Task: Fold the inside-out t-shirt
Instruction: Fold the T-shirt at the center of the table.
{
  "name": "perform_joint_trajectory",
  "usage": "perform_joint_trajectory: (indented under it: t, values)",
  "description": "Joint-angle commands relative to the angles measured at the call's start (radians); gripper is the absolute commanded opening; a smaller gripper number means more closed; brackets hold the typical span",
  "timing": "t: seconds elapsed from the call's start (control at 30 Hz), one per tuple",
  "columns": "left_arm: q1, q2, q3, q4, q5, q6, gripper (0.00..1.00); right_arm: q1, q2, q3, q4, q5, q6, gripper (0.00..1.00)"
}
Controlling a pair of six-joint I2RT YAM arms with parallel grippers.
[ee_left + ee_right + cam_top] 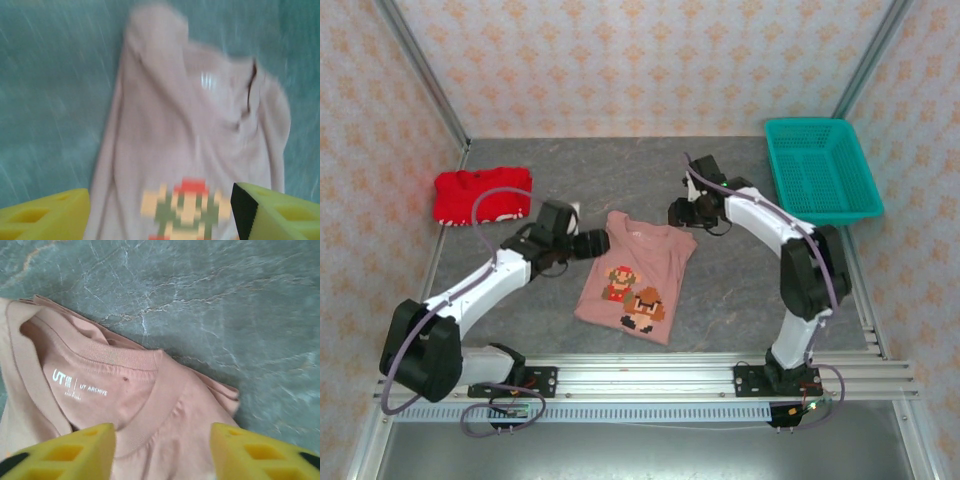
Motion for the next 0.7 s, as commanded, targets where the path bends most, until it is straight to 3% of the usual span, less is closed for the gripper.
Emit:
perform_joint_trajectory:
  t: [0.0,0.13,0.3,0.5,0.67]
  values:
    - [0.074,0.088,0.066,0.071,-0.023,0.047,0.78,-0.005,-0.086,-0.07,-0.009,0.112,0.001,0.65]
    - [0.145,0.214,0.132,0.098,0.023,0.071,0.85,-0.022,-0.136,-0.144,0.008,0.179,0.039,0.75]
    - [0.167,0.381,0.244,0.064,0.138,0.121,0.89,-0.063,-0.126,-0.224,0.127,0.045,0.16,0.9]
    - [0.155,0.502,0.348,0.006,0.249,0.184,0.89,-0.063,-0.042,-0.259,0.259,-0.048,0.248,0.9]
    - [0.12,0.568,0.414,-0.03,0.262,0.229,0.88,-0.06,0.021,-0.254,0.295,-0.078,0.269,0.86]
